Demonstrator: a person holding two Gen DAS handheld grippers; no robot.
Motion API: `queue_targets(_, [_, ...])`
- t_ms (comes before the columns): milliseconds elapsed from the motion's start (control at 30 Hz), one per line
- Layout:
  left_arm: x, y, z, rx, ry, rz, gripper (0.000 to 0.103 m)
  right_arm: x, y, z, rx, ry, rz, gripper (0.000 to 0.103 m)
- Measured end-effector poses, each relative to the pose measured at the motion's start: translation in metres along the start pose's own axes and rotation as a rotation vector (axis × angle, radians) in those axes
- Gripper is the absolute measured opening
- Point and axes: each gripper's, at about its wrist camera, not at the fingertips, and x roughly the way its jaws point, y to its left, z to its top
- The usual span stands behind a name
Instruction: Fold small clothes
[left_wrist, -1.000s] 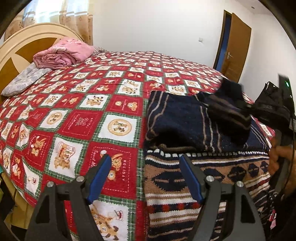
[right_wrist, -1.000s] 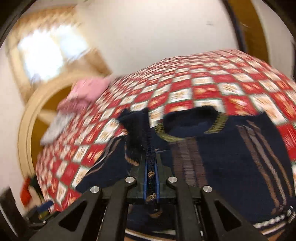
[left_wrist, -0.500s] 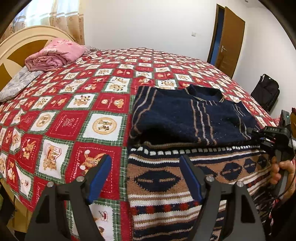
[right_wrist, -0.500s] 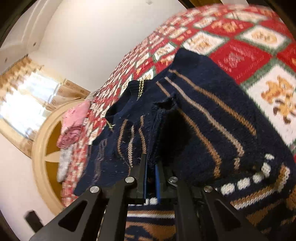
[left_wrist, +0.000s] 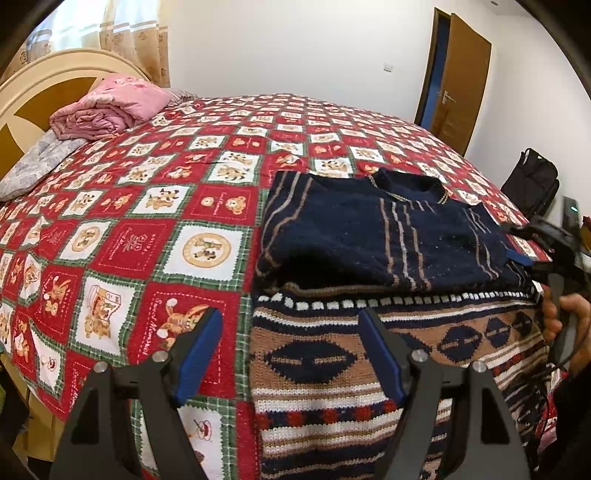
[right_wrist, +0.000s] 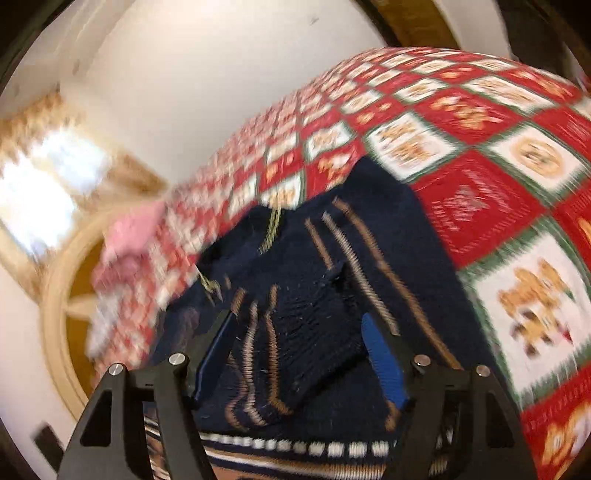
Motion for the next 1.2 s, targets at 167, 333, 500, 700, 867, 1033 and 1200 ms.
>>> queue_targets(167, [-0.005, 0.004, 0.001, -0.003, -0.012, 0.022, 0.078, 0.025, 0.026, -0.006, -0.241, 0.056, -0.208, 0.025])
queue_targets(333, [-0.003, 0.012, 0.002, -0.047, -0.004, 0.023, 0.078, 0.012, 0.041, -0.006, -0.339, 0.020, -0.225, 0.014])
queue_targets(500, [-0.002, 0.012, 0.003, -0.038, -0.006, 0.037, 0.078, -0.017, 0.059, 0.002, -0.462, -0.130, -0.315, 0.014])
queue_targets(700, [-0.001, 0.009, 0.002, -0.024, -0.004, 0.036, 0.078, 0.019, 0.044, -0.009, -0.558, -0.062, -0.458, 0.014])
queue_targets(867, [0.002, 0.008, 0.002, -0.022, 0.005, 0.038, 0.078, 0.025, 0.023, -0.003, -0.486, -0.046, -0.419, 0.029])
queue_targets(1033, [0.003, 0.008, 0.005, -0.010, -0.006, 0.046, 0.078, -0.006, 0.002, 0.007, -0.376, -0.099, -0.441, 0.045])
queue_targets(1200, [0.017, 0.005, 0.015, 0.015, -0.017, 0.086, 0.078, -0.049, 0.008, -0.006, -0.321, -0.205, -0.439, 0.045])
